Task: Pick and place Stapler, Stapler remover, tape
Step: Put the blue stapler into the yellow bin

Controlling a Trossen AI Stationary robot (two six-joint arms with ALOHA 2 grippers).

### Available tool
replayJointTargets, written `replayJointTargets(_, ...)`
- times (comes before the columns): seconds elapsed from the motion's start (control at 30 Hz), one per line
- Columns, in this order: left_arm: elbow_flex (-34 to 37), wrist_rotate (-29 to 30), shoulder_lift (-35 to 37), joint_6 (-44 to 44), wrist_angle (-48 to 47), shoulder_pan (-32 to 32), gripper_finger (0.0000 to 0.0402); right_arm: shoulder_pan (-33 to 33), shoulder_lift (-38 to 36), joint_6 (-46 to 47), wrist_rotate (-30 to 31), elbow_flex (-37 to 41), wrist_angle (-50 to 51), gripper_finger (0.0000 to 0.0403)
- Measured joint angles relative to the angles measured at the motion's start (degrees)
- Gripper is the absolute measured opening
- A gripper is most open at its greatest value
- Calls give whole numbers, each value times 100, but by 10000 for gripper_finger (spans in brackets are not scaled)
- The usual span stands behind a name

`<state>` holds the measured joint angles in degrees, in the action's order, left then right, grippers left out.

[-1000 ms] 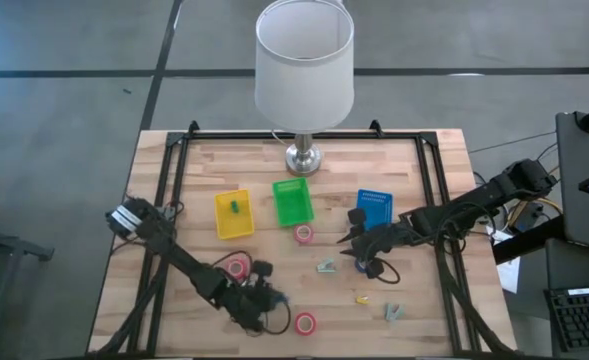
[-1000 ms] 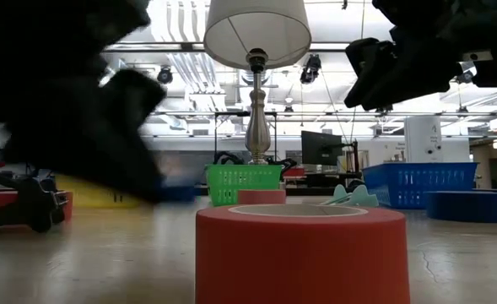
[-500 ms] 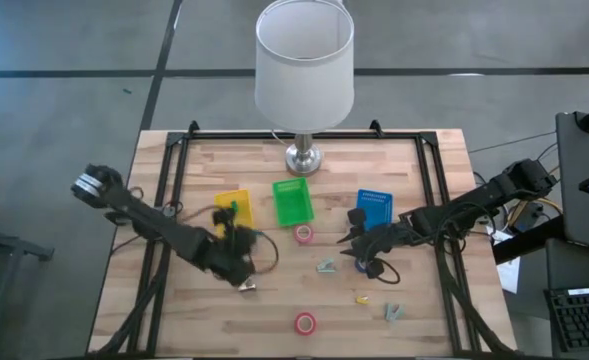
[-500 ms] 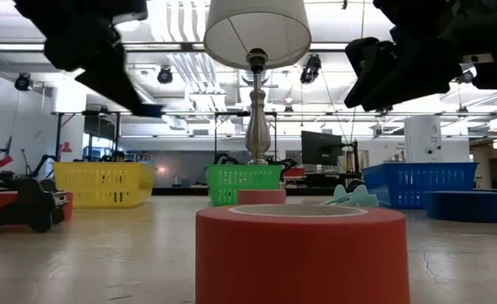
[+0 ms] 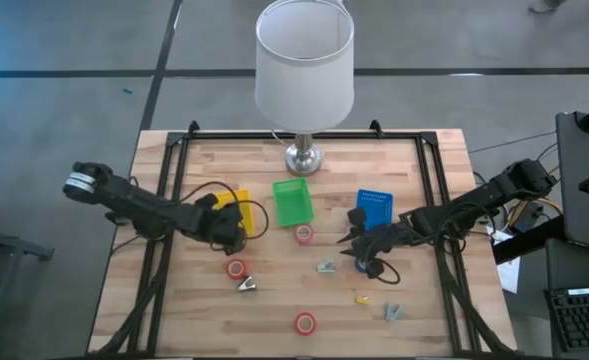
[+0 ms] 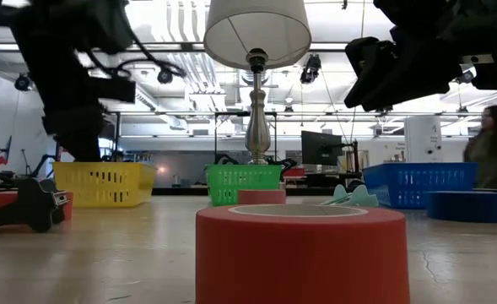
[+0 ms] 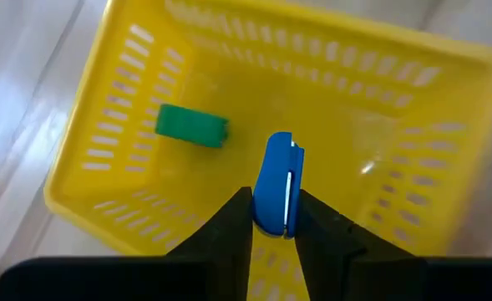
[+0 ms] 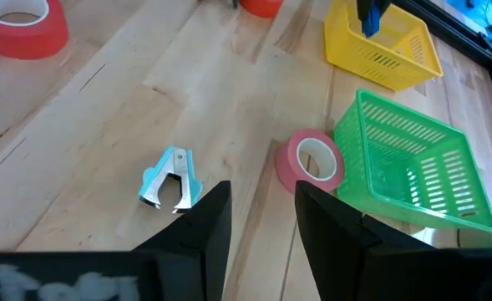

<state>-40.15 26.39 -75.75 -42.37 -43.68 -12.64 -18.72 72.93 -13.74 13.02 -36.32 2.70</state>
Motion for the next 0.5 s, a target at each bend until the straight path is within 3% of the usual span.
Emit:
replayJointTargets(0.23, 329, -249, -2, 658, 641, 406, 89, 0, 2, 0, 0, 0, -2, 130)
replayJointTargets(0.5, 335, -256, -2, 789, 708, 546, 103, 0, 2, 0, 0, 0, -1, 130)
